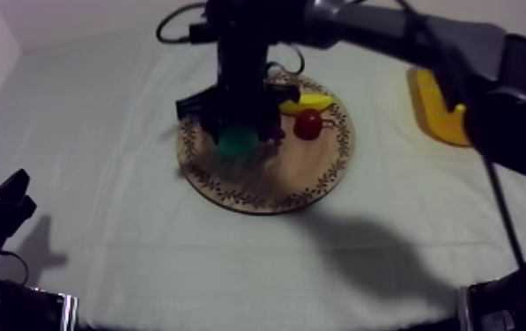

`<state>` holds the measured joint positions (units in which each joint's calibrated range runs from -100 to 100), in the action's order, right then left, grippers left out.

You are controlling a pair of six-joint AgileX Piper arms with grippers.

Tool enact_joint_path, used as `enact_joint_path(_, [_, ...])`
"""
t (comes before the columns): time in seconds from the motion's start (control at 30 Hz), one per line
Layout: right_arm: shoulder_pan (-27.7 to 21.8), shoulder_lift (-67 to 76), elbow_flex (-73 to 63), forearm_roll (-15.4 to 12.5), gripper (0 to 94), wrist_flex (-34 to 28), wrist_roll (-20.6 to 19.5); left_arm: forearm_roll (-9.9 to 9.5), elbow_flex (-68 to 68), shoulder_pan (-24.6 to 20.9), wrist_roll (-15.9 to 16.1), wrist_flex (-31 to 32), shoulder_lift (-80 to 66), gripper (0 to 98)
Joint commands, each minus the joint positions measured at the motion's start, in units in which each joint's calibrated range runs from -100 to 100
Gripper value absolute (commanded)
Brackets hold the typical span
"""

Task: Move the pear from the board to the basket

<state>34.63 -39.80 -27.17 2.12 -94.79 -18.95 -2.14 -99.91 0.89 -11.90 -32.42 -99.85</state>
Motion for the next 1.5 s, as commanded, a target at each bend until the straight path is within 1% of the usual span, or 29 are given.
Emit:
enact_joint_path(0.0, [-0.09,6.2,0.38,0.54,38.7,-0.53,0.22,-0.03,0.02,0.01,0.01,0.0,0.02,0.1])
enact_joint_path(0.23, [-1.38,17.51,3.21,1.56,38.5,-2.86,0.72,-0.03,0.02,0.01,0.01,0.0,0.02,0.1])
enact_joint_path(0.4, [-4.35,23.39,8.04,1.94,39.2,-3.34,1.44,-0.03,0.02,0.01,0.01,0.0,0.02,0.1])
enact_joint_path(0.53, [-8.6,26.82,11.66,2.13,39.5,-3.41,2.6,-0.03,0.02,0.01,0.01,0.0,0.02,0.1])
enact_joint_path(0.67, [-14.08,29.2,14.28,2.48,39.6,-3.35,4.15,-0.03,0.02,0.01,0.01,0.0,0.02,0.1])
enact_joint_path(0.9, [-23.81,31.26,17.73,3.82,40.1,-2.5,6.99,-0.03,0.02,0.01,0.01,0.0,0.02,0.1])
enact_joint_path(1.13, [-32.23,31.55,19.75,5.01,40.6,-0.82,9.55,-0.03,0.02,0.01,0.01,0.0,0.02,0.1])
enact_joint_path(1.3, [-36.7,30.95,21.07,5.72,41.3,1.29,10.98,-0.03,0.02,0.01,0.01,0.0,0.02,0.1])
enact_joint_path(1.47, [-38.53,29.62,21.65,6.31,42.1,2.43,11.83,-0.03,0.02,0.01,0.01,0.0,0.02,0.1])
